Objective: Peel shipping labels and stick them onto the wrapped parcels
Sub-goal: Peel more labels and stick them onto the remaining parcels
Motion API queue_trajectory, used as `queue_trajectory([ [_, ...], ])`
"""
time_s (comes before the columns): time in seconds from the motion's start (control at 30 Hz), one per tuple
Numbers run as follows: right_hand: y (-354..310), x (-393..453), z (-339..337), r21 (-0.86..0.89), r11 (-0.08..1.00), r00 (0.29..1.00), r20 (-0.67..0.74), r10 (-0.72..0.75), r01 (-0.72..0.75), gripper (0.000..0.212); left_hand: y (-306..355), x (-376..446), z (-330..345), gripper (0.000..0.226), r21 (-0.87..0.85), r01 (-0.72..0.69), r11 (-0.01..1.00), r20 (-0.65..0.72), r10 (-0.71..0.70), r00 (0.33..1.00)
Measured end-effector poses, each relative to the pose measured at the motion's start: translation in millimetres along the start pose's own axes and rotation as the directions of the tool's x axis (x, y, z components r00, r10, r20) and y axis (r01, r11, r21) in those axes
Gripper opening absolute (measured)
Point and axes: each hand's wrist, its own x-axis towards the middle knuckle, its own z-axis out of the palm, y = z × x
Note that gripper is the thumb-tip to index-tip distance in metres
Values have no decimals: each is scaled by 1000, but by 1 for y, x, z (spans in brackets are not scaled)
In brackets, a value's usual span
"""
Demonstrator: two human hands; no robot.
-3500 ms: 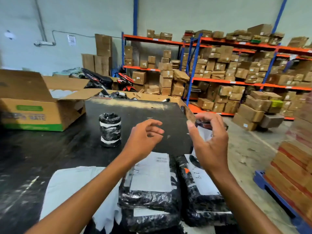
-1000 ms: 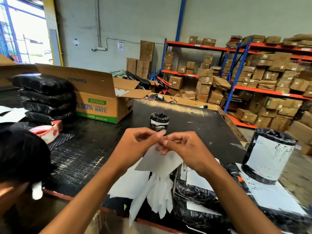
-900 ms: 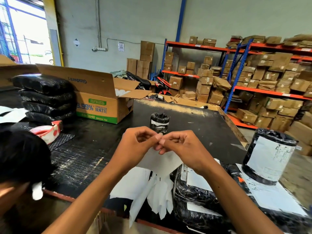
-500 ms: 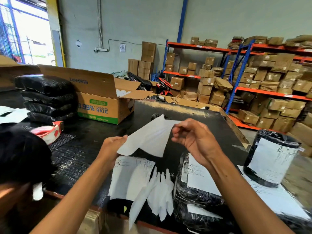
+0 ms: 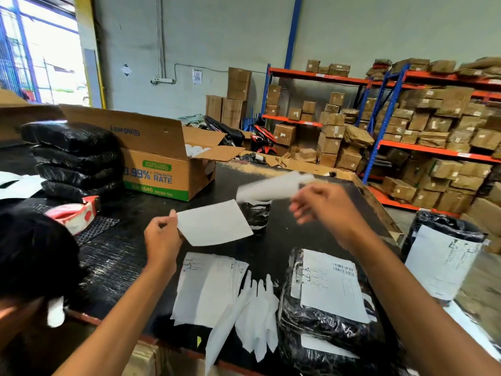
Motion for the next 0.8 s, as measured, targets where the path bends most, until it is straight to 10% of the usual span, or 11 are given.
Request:
queue_trajectory([
  [0.2, 38, 5, 49, -692, 722, 886, 351, 303, 27, 25, 24, -21, 9, 33, 64, -329, 942, -13, 330, 944],
  [0.43, 58, -4, 80, -859, 490, 887, 334, 320, 147, 31, 27, -40, 13, 31, 116, -490, 864, 97, 481, 871],
  [0.5, 55, -6, 74, -754, 656, 940, 254, 229, 44, 41, 25, -44, 14, 28, 131, -532, 836, 112, 521, 846],
  [0.6, 37, -13, 60, -144, 959, 958, 118, 260, -242, 60, 25, -50, 18, 21, 137, -615, 777, 183, 590, 786],
  [0.8, 31, -5, 46, 222, 905, 926, -23, 378, -364, 41, 26, -72, 45, 26, 10, -745, 667, 577, 605, 549],
])
